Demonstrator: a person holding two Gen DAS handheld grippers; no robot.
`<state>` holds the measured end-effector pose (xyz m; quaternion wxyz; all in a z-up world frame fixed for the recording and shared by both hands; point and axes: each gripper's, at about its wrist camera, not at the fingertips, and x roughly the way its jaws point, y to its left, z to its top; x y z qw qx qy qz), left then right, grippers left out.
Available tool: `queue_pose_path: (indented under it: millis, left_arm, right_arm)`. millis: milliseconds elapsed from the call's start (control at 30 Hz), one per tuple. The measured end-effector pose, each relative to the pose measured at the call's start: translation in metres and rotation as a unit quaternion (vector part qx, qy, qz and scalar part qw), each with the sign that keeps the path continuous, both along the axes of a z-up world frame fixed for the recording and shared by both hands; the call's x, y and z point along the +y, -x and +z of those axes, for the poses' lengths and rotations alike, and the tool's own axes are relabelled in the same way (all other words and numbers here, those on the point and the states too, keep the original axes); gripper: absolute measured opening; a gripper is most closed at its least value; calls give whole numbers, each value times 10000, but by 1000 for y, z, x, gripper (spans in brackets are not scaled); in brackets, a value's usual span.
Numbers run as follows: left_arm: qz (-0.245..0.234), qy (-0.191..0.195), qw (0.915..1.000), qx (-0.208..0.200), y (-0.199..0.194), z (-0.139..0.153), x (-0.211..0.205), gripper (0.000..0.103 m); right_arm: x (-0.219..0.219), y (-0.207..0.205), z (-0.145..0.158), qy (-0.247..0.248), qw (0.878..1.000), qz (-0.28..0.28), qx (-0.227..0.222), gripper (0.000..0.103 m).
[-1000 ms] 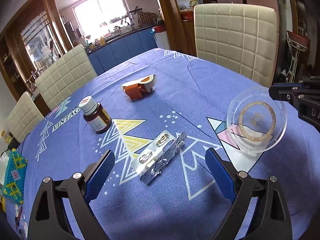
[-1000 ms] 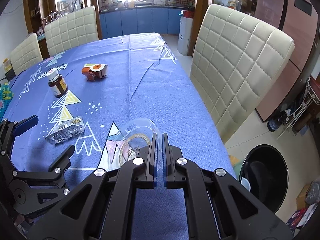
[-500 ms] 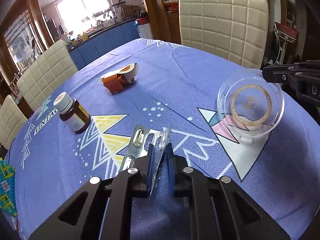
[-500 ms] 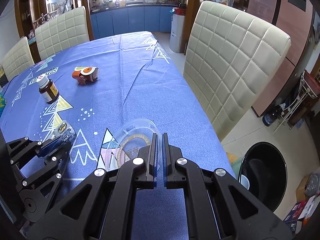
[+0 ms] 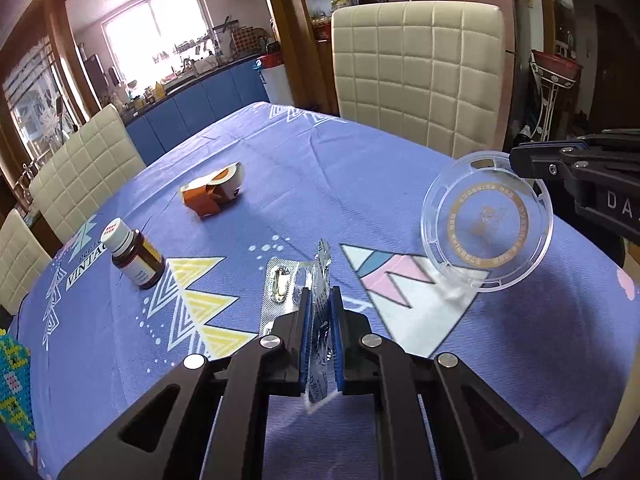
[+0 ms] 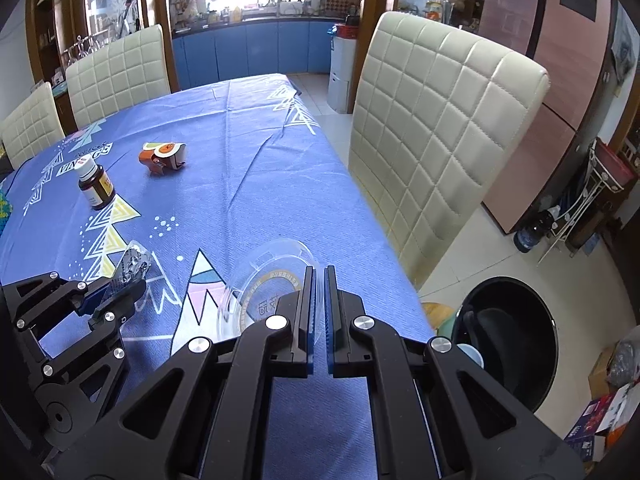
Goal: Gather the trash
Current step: 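Carry the blister pack and clear lid over the black bin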
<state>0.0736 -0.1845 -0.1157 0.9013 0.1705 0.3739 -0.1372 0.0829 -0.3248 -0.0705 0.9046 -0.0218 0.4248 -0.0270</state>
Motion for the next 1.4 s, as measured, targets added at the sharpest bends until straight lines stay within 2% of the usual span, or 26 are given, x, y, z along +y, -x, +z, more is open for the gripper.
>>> queue_pose_path:
  millis: [500, 1033, 1400]
  left_arm:
    - [-622, 28, 9978, -226, 17, 19, -79, 9]
    - [-1368, 87, 9896, -443, 15, 35, -181, 9]
    - [-1746, 197, 9831, -515, 11, 43, -230, 9]
  right_arm:
    - [-74, 36, 16, 54, 9985, -518, -172, 5]
    - [-155, 51, 21, 123, 9931, -1129, -297, 5]
    - [-196, 55, 21, 204, 9880, -1500, -308, 6]
